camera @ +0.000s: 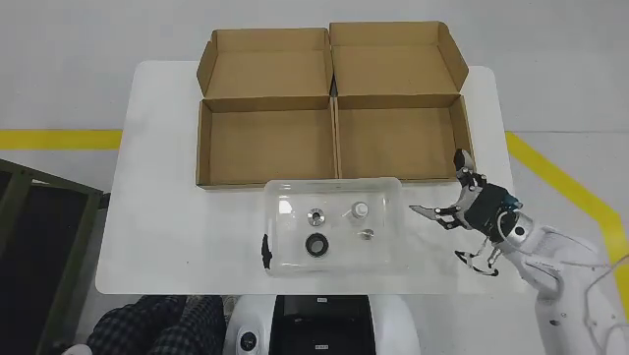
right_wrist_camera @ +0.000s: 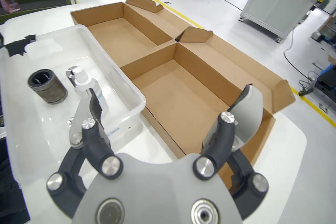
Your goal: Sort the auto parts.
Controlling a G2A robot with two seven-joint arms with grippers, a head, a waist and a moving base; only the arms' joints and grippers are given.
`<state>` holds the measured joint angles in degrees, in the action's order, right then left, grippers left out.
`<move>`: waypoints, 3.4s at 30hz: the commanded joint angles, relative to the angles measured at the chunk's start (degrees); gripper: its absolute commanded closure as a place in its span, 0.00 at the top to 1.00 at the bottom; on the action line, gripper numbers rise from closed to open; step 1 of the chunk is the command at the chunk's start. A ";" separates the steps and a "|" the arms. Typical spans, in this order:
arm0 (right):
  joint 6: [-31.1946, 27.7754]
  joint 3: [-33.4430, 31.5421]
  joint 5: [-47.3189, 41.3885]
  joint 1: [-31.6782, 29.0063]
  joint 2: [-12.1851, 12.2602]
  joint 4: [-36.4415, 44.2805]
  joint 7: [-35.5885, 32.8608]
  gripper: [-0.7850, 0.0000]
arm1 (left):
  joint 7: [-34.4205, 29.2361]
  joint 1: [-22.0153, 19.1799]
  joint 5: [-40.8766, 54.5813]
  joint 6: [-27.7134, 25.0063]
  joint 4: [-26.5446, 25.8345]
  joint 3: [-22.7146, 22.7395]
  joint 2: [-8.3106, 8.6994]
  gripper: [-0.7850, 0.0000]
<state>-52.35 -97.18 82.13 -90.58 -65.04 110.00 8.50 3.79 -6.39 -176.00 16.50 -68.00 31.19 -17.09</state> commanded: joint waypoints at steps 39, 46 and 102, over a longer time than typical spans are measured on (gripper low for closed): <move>-3.77 21.81 4.72 9.70 2.14 0.70 -22.56 0.72 | 0.00 0.00 0.00 0.00 0.00 0.00 0.00 1.00; -2.36 22.56 4.14 10.24 2.33 -0.01 -24.20 0.60 | 0.00 0.00 0.00 0.00 0.00 0.00 0.00 1.00; -5.64 22.24 -14.31 15.56 4.52 -0.35 -9.13 0.00 | 0.00 0.00 0.00 0.00 0.00 0.00 0.00 1.00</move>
<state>-58.00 -74.53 68.16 -75.21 -60.60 109.42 -0.84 3.79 -6.39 -176.00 16.50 -68.00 31.19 -17.09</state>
